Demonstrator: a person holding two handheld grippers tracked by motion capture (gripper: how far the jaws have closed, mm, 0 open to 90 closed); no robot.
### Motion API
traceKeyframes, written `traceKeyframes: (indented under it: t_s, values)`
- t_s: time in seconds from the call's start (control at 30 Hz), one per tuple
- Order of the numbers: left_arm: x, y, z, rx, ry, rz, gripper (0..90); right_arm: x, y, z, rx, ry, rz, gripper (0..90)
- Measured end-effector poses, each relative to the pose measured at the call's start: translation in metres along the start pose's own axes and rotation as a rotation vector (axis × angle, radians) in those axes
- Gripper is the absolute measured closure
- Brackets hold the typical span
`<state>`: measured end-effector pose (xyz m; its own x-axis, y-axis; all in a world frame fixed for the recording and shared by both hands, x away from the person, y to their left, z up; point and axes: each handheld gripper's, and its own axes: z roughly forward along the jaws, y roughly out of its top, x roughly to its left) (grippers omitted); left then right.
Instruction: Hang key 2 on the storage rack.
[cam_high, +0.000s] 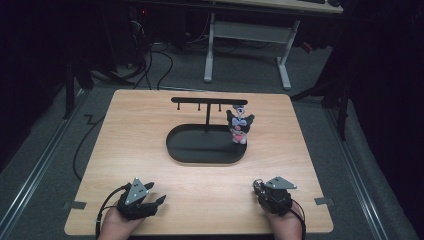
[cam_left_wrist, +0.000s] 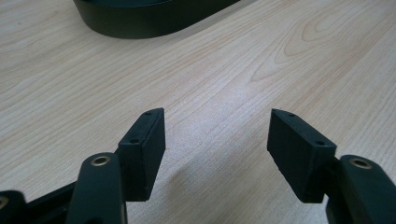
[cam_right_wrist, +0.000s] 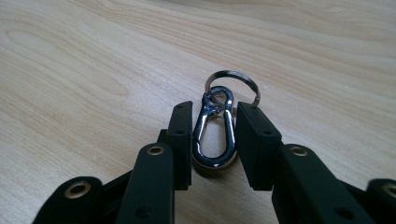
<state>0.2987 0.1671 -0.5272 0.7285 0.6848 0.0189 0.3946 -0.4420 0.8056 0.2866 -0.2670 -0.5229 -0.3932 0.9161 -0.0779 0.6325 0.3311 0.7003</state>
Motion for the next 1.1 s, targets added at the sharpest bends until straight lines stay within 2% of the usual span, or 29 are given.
traceKeyframes:
  t_s: [0.03,0.13,0.23,0.3,0.33,0.43,0.47,0.5,0.57,0.7,0.73,0.8,0.9,0.97,1.1]
  values:
    - [0.0,0.0,0.0,0.002,0.0,0.001,37.6,0.003,0.001,0.001,-0.004,0.009,-0.019,68.0]
    - [0.0,0.0,0.001,0.003,0.0,0.001,37.6,0.005,0.002,0.001,-0.011,0.023,-0.018,68.0]
    - [0.0,0.0,0.001,0.003,0.0,0.003,37.6,0.006,0.002,0.001,-0.013,0.019,-0.03,68.1]
    - [0.001,0.0,0.001,0.003,0.001,0.002,37.6,0.008,0.002,0.0,-0.021,0.018,-0.058,68.6]
    - [0.001,0.0,0.001,0.002,0.0,0.001,37.7,0.009,0.003,-0.002,-0.042,0.009,-0.081,76.3]
    - [0.001,0.0,0.001,0.003,0.0,0.003,37.6,0.01,0.004,-0.003,-0.05,0.014,-0.089,76.5]
    - [0.0,0.0,0.001,0.003,0.0,0.002,37.7,0.009,0.003,-0.003,-0.051,0.039,-0.074,78.4]
    - [0.0,0.0,0.001,0.003,0.0,0.002,37.6,0.009,0.003,-0.003,-0.051,0.039,-0.074,78.4]
    - [0.0,0.0,0.001,0.003,0.0,0.004,37.6,0.004,0.003,-0.005,-0.074,0.068,-0.007,78.3]
    - [0.001,0.0,0.001,0.004,0.0,0.003,37.6,-0.006,0.0,-0.005,-0.072,0.105,0.106,74.9]
    - [0.001,0.0,0.001,0.004,0.0,0.002,37.6,-0.009,-0.002,-0.004,-0.058,0.133,0.159,71.4]
    - [0.0,0.0,0.001,0.004,0.0,0.003,37.6,-0.011,-0.004,0.0,-0.047,0.167,0.213,64.9]
    - [0.001,0.0,0.001,0.005,0.0,0.002,37.6,-0.009,-0.004,0.003,-0.031,0.172,0.23,61.7]
    - [0.0,0.0,0.001,0.006,0.0,0.003,37.7,-0.005,-0.004,0.004,-0.041,0.145,0.183,67.5]
    - [-0.001,0.0,0.002,0.006,-0.002,0.006,37.6,0.0,-0.004,0.004,-0.042,0.116,0.135,68.0]
